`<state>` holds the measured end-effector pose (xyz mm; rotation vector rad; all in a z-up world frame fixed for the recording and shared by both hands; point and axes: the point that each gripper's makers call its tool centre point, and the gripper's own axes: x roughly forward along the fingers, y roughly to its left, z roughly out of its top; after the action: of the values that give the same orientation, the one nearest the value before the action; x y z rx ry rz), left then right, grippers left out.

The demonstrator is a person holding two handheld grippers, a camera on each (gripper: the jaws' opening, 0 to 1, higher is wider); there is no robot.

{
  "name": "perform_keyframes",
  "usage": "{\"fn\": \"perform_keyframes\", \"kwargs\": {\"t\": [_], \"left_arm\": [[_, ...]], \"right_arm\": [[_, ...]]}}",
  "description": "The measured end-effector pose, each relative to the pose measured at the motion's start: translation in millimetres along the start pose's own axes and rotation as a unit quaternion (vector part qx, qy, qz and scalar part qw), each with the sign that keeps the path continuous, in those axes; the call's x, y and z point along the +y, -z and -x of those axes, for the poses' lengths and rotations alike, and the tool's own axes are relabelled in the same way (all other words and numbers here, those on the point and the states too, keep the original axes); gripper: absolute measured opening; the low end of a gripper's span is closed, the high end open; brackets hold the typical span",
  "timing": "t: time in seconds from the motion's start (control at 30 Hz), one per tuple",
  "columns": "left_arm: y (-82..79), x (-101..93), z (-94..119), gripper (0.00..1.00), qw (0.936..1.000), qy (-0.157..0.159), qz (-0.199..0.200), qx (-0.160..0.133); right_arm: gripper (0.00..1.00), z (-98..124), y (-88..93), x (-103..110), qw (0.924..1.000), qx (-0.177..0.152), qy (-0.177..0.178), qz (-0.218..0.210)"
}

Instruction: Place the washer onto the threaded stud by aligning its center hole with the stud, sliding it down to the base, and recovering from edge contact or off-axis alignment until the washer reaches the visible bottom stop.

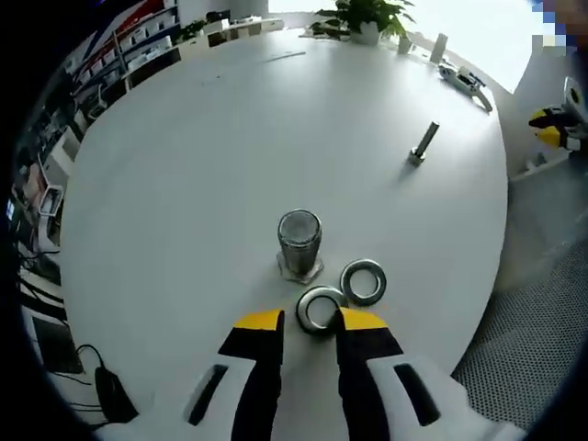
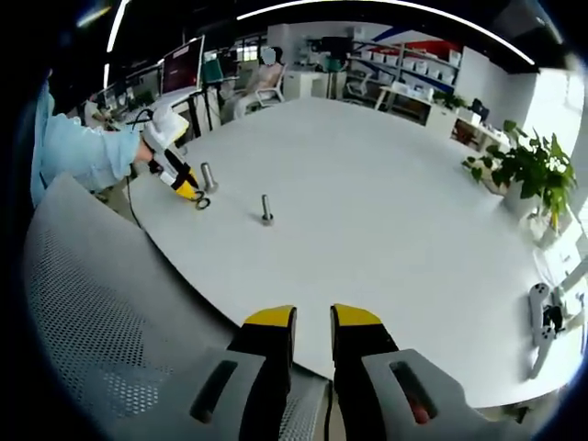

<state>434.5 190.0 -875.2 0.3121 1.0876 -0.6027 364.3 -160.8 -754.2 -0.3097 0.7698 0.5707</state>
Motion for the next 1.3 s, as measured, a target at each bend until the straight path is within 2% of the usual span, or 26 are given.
{"fn": "perform_keyframes", "kwargs": {"t": [0.17,0.37,0.53,0.6,0.8,1.1,1.3], "left_arm": [[0.1,2.7,4,0.14,0.9999,-0.011,-0.002,0.006],[1.0,8.2,3,0.07,0.9990,-0.024,-0.036,0.003],[-0.4,9.8,0,0.05,0.9985,-0.021,-0.051,-0.001],[-1.9,10.0,-1,0.04,0.9974,-0.017,-0.070,-0.001],[-3.1,7.6,-2,0.03,0.9965,-0.022,-0.080,-0.001],[-1.3,5.4,2,0.02,0.9958,-0.030,-0.086,0.001],[-3.8,4.5,10,0.01,0.9981,-0.026,-0.056,-0.003]], "right_arm": [[0.17,0,-0.5,-1,1.0000,-0.001,0.002,0.002],[0.17,-1,0.3,0,1.0000,0.002,-0.001,0.004],[0.17,0,0.6,0,1.0000,0.003,0.000,0.004],[0.17,0,0.7,0,1.0000,0.003,0.000,0.004],[0.17,0,1.0,0,1.0000,0.004,0.000,0.005],[0.17,0,0.7,0,1.0000,0.004,0.001,0.005],[0.17,0,2.3,0,1.0000,0.008,0.001,0.003]]}}
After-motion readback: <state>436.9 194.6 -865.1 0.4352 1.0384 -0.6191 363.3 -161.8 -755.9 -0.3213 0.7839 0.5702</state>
